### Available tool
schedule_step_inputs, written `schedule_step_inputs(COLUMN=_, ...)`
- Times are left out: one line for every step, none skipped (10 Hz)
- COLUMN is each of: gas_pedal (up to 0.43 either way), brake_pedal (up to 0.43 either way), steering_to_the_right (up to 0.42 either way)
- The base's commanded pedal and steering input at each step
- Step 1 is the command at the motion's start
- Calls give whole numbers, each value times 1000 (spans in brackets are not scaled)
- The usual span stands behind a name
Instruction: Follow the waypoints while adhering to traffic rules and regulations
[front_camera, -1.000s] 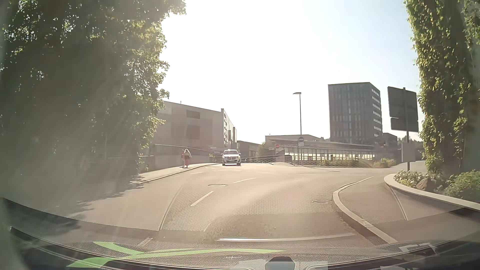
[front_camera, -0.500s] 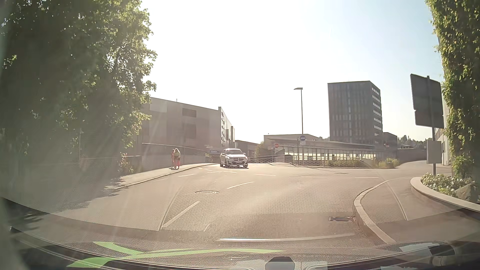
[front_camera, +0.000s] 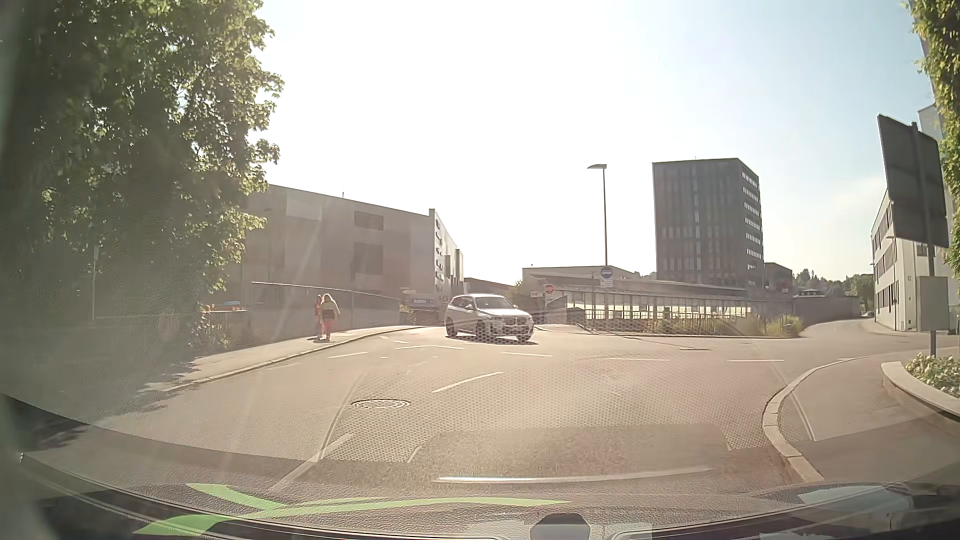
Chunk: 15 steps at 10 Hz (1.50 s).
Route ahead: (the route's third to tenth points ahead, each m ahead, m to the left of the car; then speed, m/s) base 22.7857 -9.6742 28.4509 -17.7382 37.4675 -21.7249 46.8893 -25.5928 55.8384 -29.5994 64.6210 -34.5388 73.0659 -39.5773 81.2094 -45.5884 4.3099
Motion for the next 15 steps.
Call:
schedule_step_inputs(gas_pedal=0, brake_pedal=0, steering_to_the_right=16)
schedule_step_inputs(gas_pedal=0, brake_pedal=0, steering_to_the_right=23)
schedule_step_inputs(gas_pedal=0, brake_pedal=0, steering_to_the_right=35)
schedule_step_inputs(gas_pedal=0, brake_pedal=0, steering_to_the_right=50)
schedule_step_inputs(gas_pedal=0, brake_pedal=0, steering_to_the_right=60)
schedule_step_inputs(gas_pedal=0, brake_pedal=0, steering_to_the_right=70)
schedule_step_inputs(gas_pedal=0, brake_pedal=0, steering_to_the_right=81)
schedule_step_inputs(gas_pedal=0, brake_pedal=0, steering_to_the_right=91)
schedule_step_inputs(gas_pedal=0, brake_pedal=0, steering_to_the_right=100)
schedule_step_inputs(gas_pedal=0, brake_pedal=0, steering_to_the_right=114)
schedule_step_inputs(gas_pedal=0, brake_pedal=0, steering_to_the_right=135)
schedule_step_inputs(gas_pedal=0, brake_pedal=0, steering_to_the_right=154)
schedule_step_inputs(gas_pedal=0, brake_pedal=0, steering_to_the_right=180)
schedule_step_inputs(gas_pedal=0, brake_pedal=0, steering_to_the_right=194)
schedule_step_inputs(gas_pedal=0, brake_pedal=0, steering_to_the_right=193)
